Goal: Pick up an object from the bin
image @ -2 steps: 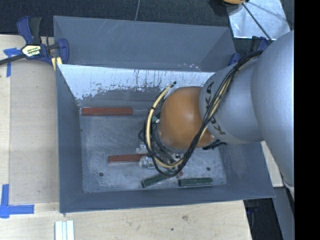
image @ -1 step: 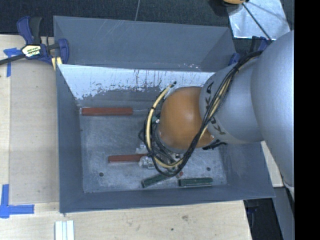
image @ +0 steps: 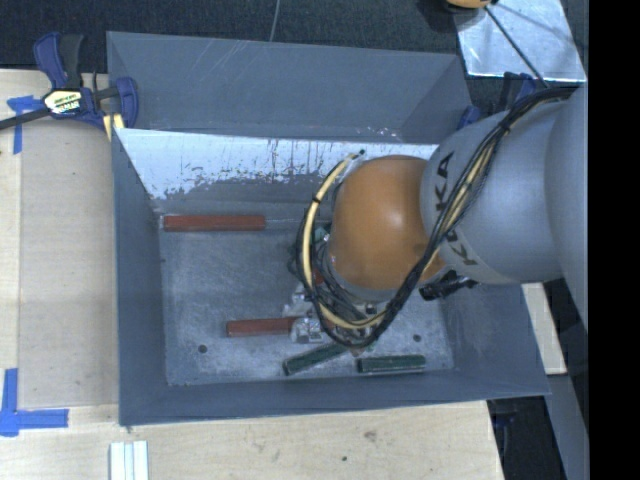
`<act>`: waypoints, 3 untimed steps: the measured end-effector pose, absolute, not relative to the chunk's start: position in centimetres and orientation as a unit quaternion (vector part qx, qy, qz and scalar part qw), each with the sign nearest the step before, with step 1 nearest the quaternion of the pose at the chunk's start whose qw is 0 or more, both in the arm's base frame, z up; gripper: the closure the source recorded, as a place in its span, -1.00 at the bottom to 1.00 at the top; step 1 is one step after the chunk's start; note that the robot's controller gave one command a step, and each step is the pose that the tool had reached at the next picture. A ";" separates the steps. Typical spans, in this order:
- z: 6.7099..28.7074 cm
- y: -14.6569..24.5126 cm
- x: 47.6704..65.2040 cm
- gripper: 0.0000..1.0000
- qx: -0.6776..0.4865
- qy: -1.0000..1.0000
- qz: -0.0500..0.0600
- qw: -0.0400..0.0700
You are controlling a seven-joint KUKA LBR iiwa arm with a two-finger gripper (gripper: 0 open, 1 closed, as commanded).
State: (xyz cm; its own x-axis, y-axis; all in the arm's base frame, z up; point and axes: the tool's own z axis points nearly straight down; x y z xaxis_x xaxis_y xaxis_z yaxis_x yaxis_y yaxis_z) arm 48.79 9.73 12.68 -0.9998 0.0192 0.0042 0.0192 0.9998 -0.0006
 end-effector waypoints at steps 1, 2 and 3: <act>13.9 12.3 52.8 1.00 -0.014 -1.000 -0.001 -0.004; 12.0 11.0 51.4 1.00 -0.006 -1.000 0.000 -0.002; 22.4 12.3 52.1 1.00 0.002 -1.000 0.000 -0.001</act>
Offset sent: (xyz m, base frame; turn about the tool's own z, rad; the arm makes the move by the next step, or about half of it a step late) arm -0.0017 -0.0079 -0.0244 -0.0236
